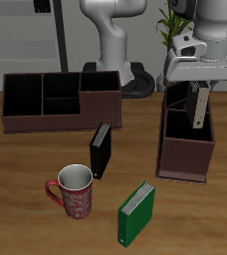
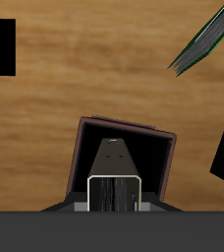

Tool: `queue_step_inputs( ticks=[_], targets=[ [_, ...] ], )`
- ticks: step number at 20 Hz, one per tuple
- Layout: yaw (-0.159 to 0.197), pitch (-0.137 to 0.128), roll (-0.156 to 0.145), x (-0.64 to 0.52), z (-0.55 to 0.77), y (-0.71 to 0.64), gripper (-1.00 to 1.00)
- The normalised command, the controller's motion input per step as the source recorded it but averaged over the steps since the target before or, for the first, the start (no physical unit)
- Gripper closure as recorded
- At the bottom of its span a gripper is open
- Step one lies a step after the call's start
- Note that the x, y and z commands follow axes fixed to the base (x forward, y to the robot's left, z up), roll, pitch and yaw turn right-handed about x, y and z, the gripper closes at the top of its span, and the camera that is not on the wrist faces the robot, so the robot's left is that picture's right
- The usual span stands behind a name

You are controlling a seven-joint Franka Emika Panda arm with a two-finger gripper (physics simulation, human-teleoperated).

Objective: Place the yellow book into the left desk caddy's right compartment

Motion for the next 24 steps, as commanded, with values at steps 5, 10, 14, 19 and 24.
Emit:
queue_step_inputs(
  ticks=[5,10,14,19,24],
  targets=[
    [0.01,0.01,-0.002,0.05,-0.1,0.0,1.0],
    [-0.006,0.019,0.012,0.03,-0.13,0.04,1.0],
    [0.016,0.016,0.018,-0.01,-0.17,0.11,1.0],
    [-0.003,0.015,0.004,0.05,-0.13,0.02,1.0],
    [-0.001,0.014,-0.001,0.08,-0.13,-0.02,1.0]
  ],
)
